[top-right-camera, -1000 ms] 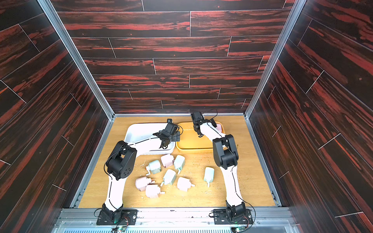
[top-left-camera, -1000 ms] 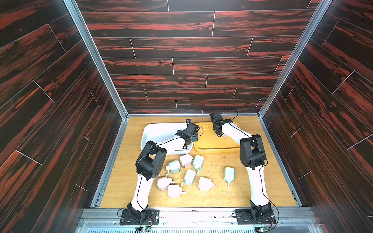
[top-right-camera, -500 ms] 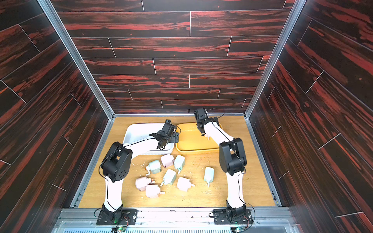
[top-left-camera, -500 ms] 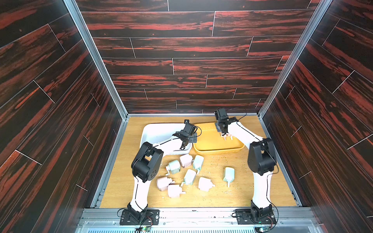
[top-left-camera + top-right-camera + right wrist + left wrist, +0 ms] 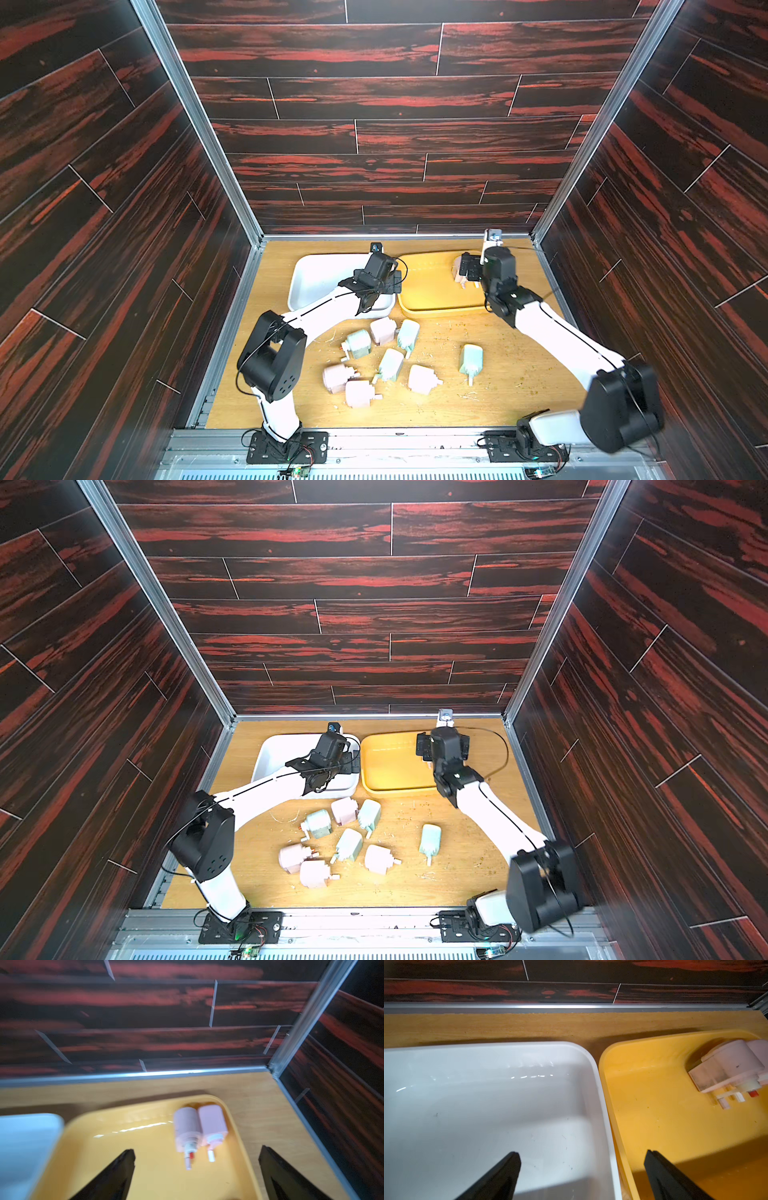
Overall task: Place the pencil sharpeners by color into the storage box
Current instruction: Pick up the pencil sharpener from the center of the board.
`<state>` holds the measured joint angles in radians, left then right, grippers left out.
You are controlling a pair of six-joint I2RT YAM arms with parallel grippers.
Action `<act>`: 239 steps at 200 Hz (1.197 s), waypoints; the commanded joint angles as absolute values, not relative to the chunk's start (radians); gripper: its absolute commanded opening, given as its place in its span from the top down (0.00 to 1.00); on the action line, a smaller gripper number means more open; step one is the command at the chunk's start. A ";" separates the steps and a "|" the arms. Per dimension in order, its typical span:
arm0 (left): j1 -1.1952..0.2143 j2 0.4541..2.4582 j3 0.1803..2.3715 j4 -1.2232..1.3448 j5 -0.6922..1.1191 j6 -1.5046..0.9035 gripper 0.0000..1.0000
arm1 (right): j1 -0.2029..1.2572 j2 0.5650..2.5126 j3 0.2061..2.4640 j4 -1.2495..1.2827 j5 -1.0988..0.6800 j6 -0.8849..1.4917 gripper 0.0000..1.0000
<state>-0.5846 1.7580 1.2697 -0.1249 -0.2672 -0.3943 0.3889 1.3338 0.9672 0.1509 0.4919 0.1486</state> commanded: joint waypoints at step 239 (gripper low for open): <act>-0.640 1.158 0.845 -0.416 -0.183 -0.475 0.00 | 1.058 1.157 0.715 -0.388 0.076 0.276 0.02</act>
